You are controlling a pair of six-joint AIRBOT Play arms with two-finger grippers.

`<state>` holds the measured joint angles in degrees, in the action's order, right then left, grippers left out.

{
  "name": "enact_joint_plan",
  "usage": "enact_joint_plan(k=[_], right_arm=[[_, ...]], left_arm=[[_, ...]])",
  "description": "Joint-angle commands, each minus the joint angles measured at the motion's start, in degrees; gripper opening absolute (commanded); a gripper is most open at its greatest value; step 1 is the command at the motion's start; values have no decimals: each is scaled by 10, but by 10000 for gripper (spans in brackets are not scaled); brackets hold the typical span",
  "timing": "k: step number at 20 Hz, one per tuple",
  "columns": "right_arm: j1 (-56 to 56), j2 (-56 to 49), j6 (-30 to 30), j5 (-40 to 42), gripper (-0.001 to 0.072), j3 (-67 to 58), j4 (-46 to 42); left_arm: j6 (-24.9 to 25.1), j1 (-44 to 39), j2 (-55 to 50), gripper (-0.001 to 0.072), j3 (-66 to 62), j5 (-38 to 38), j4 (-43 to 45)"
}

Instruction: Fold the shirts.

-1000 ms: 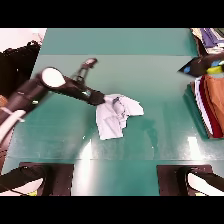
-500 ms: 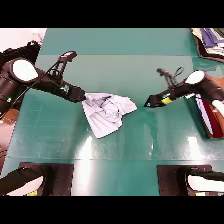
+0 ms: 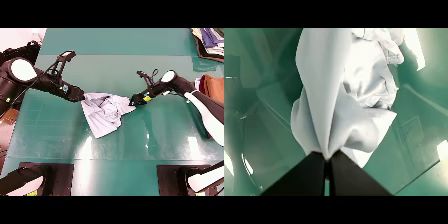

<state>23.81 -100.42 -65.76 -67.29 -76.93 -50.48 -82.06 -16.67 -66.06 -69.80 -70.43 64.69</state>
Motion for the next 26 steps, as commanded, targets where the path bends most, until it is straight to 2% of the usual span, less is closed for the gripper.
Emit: enact_joint_plan(k=[1, 4, 7, 12, 18, 20, 22, 24, 26], right_arm=[[17, -30, 2, -28, 27, -36, -7], [2, -16, 3, -30, 13, -59, -7], [-43, 51, 2, -30, 13, -106, -7], [-118, 193, 2, -30, 12, -225, -7], [-171, 314, 3, -28, 13, -320, -7], [-193, 347, 2, -35, 12, -307, -7], [-210, 381, -11, -59, 12, -259, -7], [-218, 417, -27, -98, 12, -180, -10], [-213, 461, -50, -129, 12, -76, -43]], left_arm=[[0, 0, 1, 22, -1, 4, 1], [14, 0, 2, 22, -24, -22, 12], [15, 0, 24, 22, -105, -66, 53], [15, 0, 77, 23, -246, -72, 57], [16, 0, 101, 22, -359, -64, 56], [17, 0, 99, 22, -360, -58, 85], [16, 0, 91, 22, -348, -87, 154], [14, 0, 84, 22, -310, -118, 226], [15, 0, 84, 22, -239, -122, 255]])
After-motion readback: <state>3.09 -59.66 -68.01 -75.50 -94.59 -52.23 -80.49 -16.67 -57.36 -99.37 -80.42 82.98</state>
